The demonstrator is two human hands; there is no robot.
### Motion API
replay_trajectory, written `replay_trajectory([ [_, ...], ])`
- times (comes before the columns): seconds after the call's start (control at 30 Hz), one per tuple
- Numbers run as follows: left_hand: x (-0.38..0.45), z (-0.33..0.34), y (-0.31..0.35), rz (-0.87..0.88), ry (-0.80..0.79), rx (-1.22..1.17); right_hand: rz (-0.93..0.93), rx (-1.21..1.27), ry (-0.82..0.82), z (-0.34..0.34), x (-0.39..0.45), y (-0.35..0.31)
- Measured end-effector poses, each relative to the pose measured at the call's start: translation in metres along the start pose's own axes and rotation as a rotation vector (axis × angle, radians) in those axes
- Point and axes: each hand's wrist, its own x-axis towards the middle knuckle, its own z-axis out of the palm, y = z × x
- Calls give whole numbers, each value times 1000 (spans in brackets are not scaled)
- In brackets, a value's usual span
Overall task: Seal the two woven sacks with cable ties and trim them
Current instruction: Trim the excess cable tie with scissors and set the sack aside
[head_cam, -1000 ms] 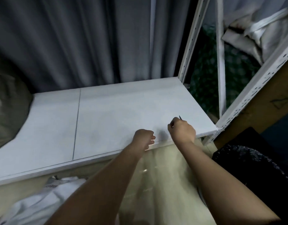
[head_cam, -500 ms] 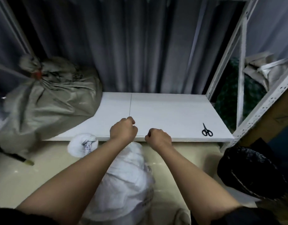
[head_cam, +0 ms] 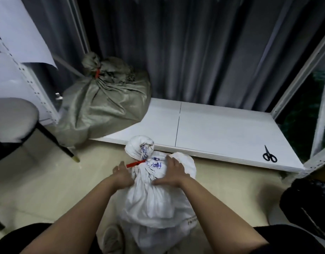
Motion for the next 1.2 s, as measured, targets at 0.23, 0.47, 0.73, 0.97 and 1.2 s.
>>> replay_trajectory([
  [0.23, 13, 36, -9, 54, -115, -94, 85, 83, 41, 29, 16, -9],
  [0.47, 34, 36, -17, 188, -144, -316, -74, 240, -116, 31, 28, 6],
  [0.73, -20, 30, 37, 309, -113, -485, -86, 319, -8, 15, 13, 11],
  [0.97, -52, 0, 62, 363, -8, -458, -155, 229, 103, -34, -31, -17],
  [1.2, -83, -64, 104, 510, 148, -500, -195, 124, 401, -100, -68, -76],
])
